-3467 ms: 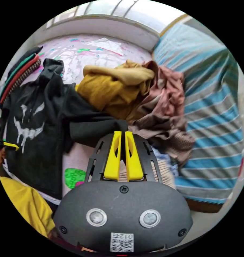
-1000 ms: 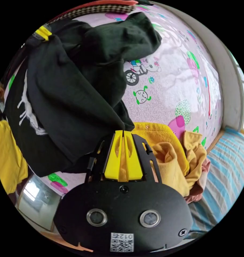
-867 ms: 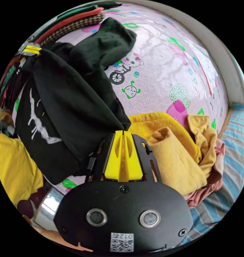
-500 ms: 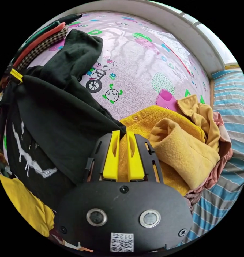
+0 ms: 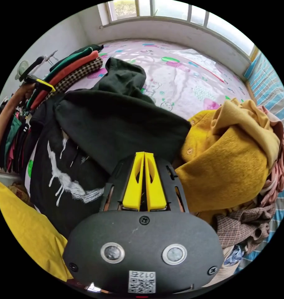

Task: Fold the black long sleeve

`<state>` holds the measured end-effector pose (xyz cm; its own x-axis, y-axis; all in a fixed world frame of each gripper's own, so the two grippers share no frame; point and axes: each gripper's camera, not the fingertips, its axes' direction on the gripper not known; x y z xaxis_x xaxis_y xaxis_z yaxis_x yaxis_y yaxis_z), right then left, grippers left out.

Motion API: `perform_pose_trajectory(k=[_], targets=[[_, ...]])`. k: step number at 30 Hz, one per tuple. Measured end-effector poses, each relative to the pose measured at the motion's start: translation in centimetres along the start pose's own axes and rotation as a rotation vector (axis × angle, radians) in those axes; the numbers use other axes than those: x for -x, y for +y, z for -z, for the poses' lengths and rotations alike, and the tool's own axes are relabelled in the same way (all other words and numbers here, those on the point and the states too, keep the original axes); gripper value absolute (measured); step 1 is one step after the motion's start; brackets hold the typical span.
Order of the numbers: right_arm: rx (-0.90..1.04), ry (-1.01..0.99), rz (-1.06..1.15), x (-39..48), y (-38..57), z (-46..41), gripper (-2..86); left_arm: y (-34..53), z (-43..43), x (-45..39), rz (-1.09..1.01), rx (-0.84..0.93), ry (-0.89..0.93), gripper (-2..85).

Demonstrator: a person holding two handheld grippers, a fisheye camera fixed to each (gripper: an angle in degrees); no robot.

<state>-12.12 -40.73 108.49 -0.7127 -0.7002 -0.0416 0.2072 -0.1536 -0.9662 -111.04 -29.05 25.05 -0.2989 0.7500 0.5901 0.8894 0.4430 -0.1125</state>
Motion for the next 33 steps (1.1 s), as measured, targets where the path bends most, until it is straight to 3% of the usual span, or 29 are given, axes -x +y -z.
perform_pose_trajectory(k=[6, 10, 17, 22, 27, 33], targets=[[0.158, 0.002, -0.031, 0.1, -0.4, -4.3, 0.4, 1.4, -8.6, -1.6, 0.057, 0.137, -0.056, 0.0], [0.187, 0.045, -0.031, 0.4, -0.9, -4.7, 0.4, 3.2, -9.9, -0.5, 0.179, 0.074, -0.004, 0.2], [0.140, -0.064, -0.260, -2.4, 0.6, -2.6, 0.4, 9.4, -9.5, 1.8, 0.333, -0.060, 0.112, -0.1], [0.063, -0.109, -0.172, 0.8, 5.0, 2.9, 0.1, 18.3, -8.1, -1.5, 0.204, -0.175, 0.243, -0.1], [0.198, -0.127, -0.042, 8.0, 13.9, 3.8, -0.1, 29.1, -12.8, -9.4, 0.054, -0.044, 0.208, -0.1], [0.328, -0.048, -0.115, 9.7, 22.5, 3.1, -0.1, 38.6, -18.3, -12.7, 0.055, 0.106, 0.165, -0.1]])
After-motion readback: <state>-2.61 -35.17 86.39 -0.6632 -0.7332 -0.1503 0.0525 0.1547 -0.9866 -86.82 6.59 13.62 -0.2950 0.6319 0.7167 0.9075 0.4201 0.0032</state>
